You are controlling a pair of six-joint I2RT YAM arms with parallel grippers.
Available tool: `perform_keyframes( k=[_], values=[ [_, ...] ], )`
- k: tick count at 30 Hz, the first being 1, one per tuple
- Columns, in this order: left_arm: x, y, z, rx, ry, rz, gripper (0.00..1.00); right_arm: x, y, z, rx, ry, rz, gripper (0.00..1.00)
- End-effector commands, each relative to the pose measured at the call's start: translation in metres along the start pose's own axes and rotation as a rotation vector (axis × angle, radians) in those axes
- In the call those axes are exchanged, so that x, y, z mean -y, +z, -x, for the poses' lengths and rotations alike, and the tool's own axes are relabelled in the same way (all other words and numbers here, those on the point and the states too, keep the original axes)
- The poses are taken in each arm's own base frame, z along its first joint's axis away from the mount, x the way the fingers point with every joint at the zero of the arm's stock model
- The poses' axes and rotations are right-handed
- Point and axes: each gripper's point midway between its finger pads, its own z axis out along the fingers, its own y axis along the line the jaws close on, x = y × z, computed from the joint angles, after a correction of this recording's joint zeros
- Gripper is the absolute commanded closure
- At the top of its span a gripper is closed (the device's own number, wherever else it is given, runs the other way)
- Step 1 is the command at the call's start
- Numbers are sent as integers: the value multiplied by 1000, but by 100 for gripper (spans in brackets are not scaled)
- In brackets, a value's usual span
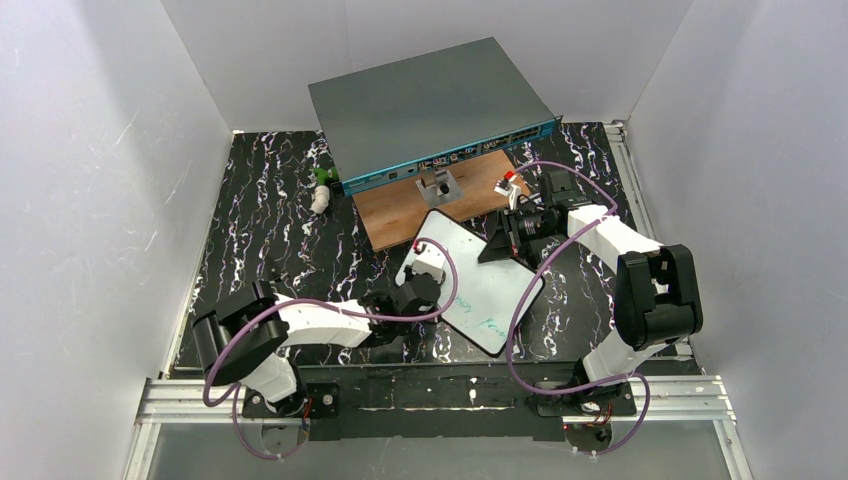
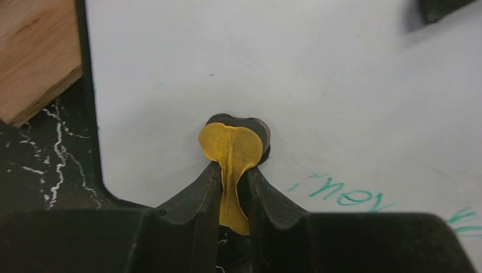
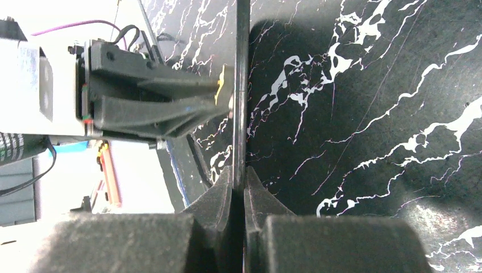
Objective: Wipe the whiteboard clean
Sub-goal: Erase the whiteboard at the center of the board.
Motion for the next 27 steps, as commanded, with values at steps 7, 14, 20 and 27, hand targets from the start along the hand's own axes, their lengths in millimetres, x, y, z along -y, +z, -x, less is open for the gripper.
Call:
perform_keyframes(
  k=[7, 14, 20, 27],
  values=[
    [0, 2, -21, -76, 81, -78, 100, -47, -1, 1, -15, 27, 185, 99],
    [75, -9, -29, -88, 182, -292, 100, -46, -1, 1, -17, 24, 182, 99],
    [96, -9, -31, -96, 184, -294, 100, -46, -1, 0, -17, 21, 180, 99],
    [26, 3, -19, -133, 144, -30, 100, -46, -1, 0, -17, 17, 175, 99]
  ],
)
